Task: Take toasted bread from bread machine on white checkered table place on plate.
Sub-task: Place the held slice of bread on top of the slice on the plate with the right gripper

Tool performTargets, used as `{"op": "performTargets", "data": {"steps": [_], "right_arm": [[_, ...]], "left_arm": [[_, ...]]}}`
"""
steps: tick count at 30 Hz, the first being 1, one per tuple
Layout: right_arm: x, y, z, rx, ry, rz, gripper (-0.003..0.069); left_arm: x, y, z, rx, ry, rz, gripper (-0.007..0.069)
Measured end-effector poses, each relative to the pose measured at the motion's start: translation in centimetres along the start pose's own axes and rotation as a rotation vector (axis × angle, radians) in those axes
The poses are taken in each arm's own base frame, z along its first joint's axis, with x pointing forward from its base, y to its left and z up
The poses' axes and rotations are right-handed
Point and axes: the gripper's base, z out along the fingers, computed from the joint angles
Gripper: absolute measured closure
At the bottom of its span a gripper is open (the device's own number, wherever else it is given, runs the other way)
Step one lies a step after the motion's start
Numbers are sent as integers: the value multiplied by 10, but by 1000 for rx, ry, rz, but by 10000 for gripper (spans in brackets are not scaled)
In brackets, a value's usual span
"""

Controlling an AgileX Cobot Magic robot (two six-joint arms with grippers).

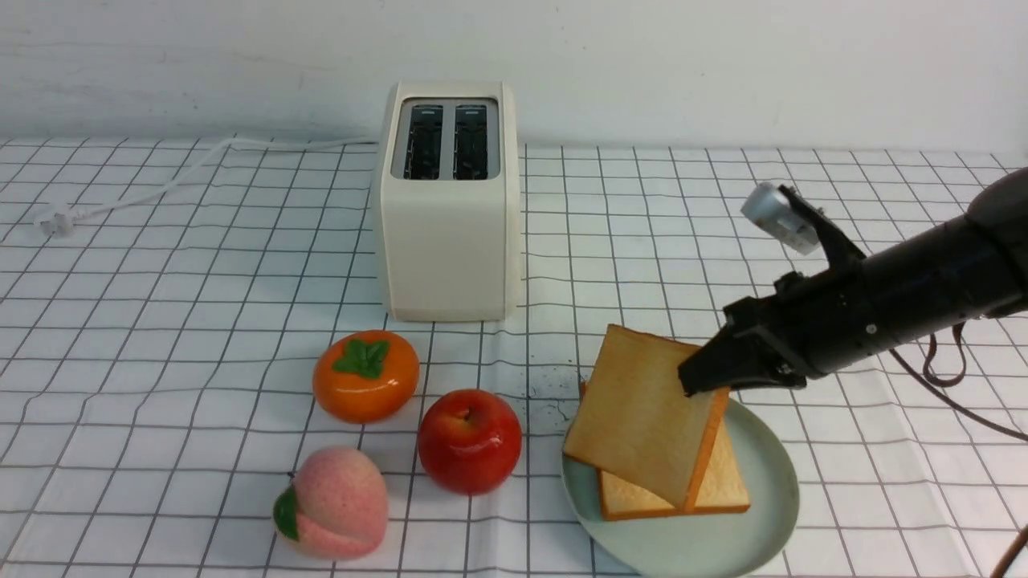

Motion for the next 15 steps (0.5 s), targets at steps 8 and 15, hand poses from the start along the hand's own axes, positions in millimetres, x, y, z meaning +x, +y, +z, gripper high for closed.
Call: {"op": "performTargets", "data": {"steps": [8, 15], "right_arm": [[0, -7, 2, 49, -3, -20, 477], [2, -12, -2, 147, 49, -105, 209]], "left_arm": [[0, 0, 0, 0, 0, 0, 626], [2, -1, 0, 11, 19, 0, 624]]}}
